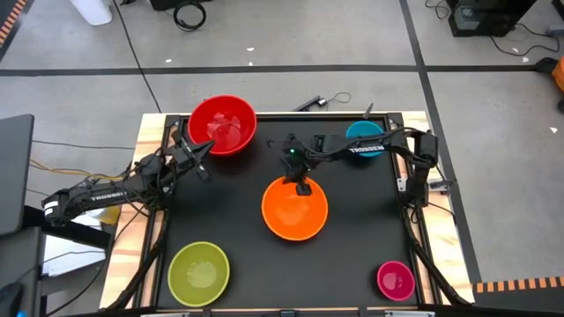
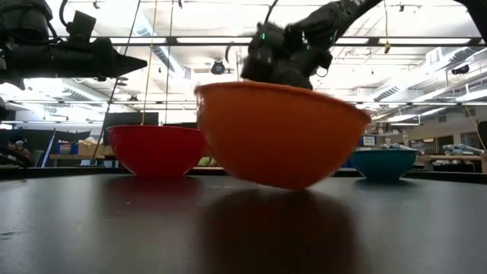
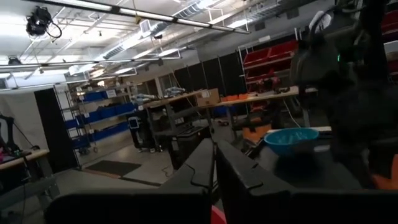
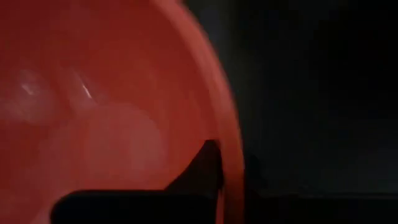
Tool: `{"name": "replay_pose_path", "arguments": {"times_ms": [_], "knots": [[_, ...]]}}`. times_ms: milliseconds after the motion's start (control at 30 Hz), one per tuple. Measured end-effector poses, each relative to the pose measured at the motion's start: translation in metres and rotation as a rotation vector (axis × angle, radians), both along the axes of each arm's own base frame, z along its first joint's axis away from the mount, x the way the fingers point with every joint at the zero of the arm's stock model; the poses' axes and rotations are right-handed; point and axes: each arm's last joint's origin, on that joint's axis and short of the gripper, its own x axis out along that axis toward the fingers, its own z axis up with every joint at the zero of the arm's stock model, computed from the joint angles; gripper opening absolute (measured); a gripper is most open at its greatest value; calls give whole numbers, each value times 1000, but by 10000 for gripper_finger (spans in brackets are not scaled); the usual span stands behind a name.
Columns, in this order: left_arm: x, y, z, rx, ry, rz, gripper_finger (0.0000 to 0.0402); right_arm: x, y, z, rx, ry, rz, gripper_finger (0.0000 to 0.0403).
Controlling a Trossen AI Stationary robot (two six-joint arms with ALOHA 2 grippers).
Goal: Nest bowls inside each other
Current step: Stack the orange bowl on top of the red bowl
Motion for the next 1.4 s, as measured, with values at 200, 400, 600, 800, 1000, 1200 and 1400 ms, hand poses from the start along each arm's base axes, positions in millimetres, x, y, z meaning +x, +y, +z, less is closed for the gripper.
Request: {"name": "replay_pose_path", "arguments": {"times_ms": [200,400,600,800,1000,1200,1400], "knots": [[-1,0,3,20,-25,3,23,23,-36,45,-175,-261,-137,16],[-1,0,3,20,-26,3,23,31,-69,105,-236,-491,-323,14],[-1,0,3,20,-26,3,23,25,-104,158,-257,-693,-524,14],[-1,-1,4,6,-46,-4,23,28,-143,155,-239,-726,-683,14],[0,0,4,14,-37,-2,23,43,-188,136,-174,-744,-787,14],[2,3,1,11,-6,15,23,67,-223,101,-58,-688,-797,14],[2,4,0,6,4,20,23,86,-238,66,12,-643,-767,14]]}}
